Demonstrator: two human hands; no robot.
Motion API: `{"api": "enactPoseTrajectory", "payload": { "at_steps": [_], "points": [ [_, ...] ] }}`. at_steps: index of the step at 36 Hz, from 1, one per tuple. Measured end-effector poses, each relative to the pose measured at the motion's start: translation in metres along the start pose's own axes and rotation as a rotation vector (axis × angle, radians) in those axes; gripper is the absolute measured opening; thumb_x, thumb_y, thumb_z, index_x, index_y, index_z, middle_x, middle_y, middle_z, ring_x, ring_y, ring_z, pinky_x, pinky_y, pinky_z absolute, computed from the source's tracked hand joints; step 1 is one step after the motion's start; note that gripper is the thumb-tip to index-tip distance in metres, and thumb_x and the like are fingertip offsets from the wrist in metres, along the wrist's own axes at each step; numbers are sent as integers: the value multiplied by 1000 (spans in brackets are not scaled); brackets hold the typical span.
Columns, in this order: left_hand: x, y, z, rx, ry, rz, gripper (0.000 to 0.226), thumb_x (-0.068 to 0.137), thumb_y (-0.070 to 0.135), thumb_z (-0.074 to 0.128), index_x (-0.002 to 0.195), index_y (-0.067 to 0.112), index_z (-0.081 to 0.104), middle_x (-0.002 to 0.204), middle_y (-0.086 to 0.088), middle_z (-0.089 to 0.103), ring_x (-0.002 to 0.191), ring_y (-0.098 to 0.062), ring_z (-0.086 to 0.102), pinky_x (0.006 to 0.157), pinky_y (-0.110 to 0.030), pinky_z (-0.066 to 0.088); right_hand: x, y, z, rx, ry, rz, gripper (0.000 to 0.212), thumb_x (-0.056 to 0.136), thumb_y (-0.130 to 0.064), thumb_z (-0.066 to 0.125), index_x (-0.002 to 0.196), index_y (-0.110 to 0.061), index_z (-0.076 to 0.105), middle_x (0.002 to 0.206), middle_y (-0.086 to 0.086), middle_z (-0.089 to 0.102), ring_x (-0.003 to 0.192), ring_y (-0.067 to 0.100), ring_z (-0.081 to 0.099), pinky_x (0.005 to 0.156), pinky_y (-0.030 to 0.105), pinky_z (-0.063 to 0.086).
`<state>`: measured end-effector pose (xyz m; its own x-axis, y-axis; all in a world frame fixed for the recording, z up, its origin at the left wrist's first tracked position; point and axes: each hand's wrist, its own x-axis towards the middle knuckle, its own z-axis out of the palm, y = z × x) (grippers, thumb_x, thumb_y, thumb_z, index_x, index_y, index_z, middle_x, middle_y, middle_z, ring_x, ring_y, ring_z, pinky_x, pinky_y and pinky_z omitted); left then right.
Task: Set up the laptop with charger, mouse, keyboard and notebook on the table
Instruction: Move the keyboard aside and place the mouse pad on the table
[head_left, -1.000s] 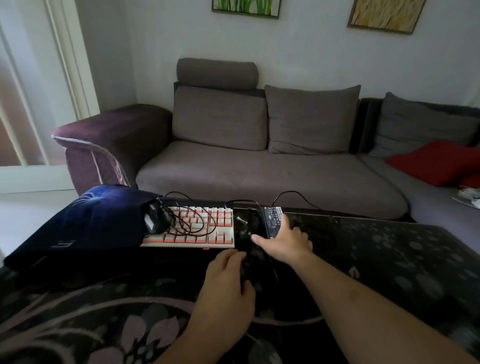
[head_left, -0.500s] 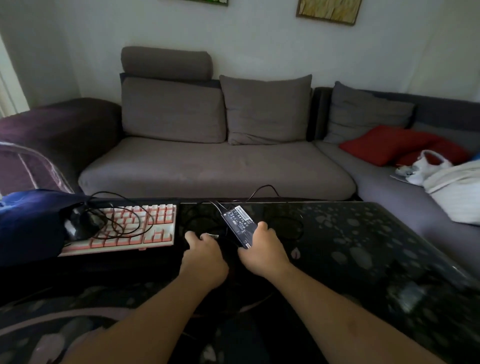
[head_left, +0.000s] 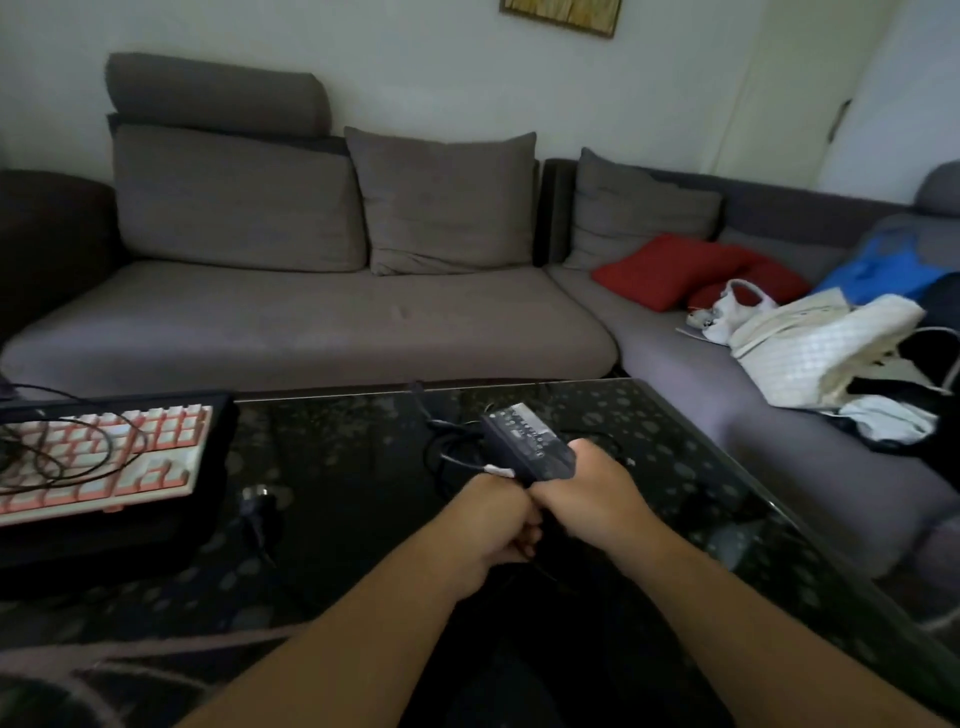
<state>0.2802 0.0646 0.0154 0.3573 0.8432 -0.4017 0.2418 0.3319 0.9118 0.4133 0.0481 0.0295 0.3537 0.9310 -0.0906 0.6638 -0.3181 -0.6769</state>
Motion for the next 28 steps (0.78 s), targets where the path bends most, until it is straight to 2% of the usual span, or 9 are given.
{"api": "enactPoseTrajectory", "payload": {
  "at_steps": [3, 6, 8, 10, 13, 16, 18, 24, 28],
  "points": [
    [-6, 9, 36, -121, -189, 8, 25, 93, -6, 48, 95, 9, 67, 75, -7, 61, 70, -15, 62, 67, -30, 60, 3, 26, -32, -76, 111, 1, 41, 70, -34, 80, 105, -20, 63, 98, -4, 71, 94, 20, 68, 69, 31, 46],
    [-11, 11, 51, -11, -271, 15, 23, 96, -8, 51, 92, 12, 63, 82, -6, 60, 77, -16, 64, 69, -27, 61, 5, 54, -50, -199, 169, 66, 46, 71, -28, 79, 108, -15, 56, 105, 8, 68, 101, 33, 66, 78, 34, 46],
    [-21, 11, 47, 130, -276, 25, 19, 96, -5, 59, 104, 10, 66, 94, -4, 61, 84, -15, 66, 68, -23, 60, 4, 69, -50, -289, 168, 113, 54, 69, -33, 79, 112, -15, 54, 113, 15, 68, 106, 36, 65, 85, 39, 51],
    [-33, 6, 30, 240, -235, 58, 41, 93, 4, 65, 133, 14, 64, 112, 2, 62, 105, -17, 68, 89, -31, 62, -1, 75, -43, -374, 119, 146, 61, 72, -41, 80, 119, -14, 53, 121, 19, 67, 114, 38, 63, 94, 40, 48],
    [-58, 0, -9, 248, -192, 74, 32, 96, 7, 64, 125, 22, 67, 113, 8, 63, 101, -10, 66, 93, -30, 60, -10, 75, -36, -458, 58, 224, 66, 79, -51, 73, 127, -13, 50, 135, 20, 59, 126, 39, 55, 102, 40, 42],
    [-86, -12, -67, 221, -24, 114, 23, 98, 13, 65, 112, 29, 71, 118, 8, 68, 103, -8, 70, 85, -25, 60, -14, 55, -23, -534, 75, 298, 85, 70, -63, 67, 133, -8, 52, 139, 19, 54, 131, 41, 51, 103, 42, 45],
    [-103, -25, -110, 262, 148, 188, 19, 98, 17, 65, 100, 35, 71, 106, 9, 73, 98, -7, 72, 81, -24, 59, -26, 23, -12, -576, 110, 234, 82, 69, -52, 72, 133, -6, 48, 139, 20, 49, 130, 41, 48, 104, 43, 46],
    [-147, -62, -236, 269, 588, 280, 26, 87, 12, 67, 86, 38, 72, 84, 5, 75, 78, -11, 71, 74, -31, 56, -64, -100, 50, -512, 98, -237, 79, 84, -33, 73, 152, -13, 39, 157, 13, 34, 145, 33, 33, 119, 44, 36],
    [-182, -70, -308, 342, 946, 250, 22, 89, 10, 70, 104, 26, 67, 101, 8, 69, 91, -7, 65, 84, -24, 51, -83, -181, 126, -213, -73, -520, 67, 88, -25, 71, 148, -20, 43, 147, -1, 40, 132, 15, 44, 107, 30, 43]
  ]
}}
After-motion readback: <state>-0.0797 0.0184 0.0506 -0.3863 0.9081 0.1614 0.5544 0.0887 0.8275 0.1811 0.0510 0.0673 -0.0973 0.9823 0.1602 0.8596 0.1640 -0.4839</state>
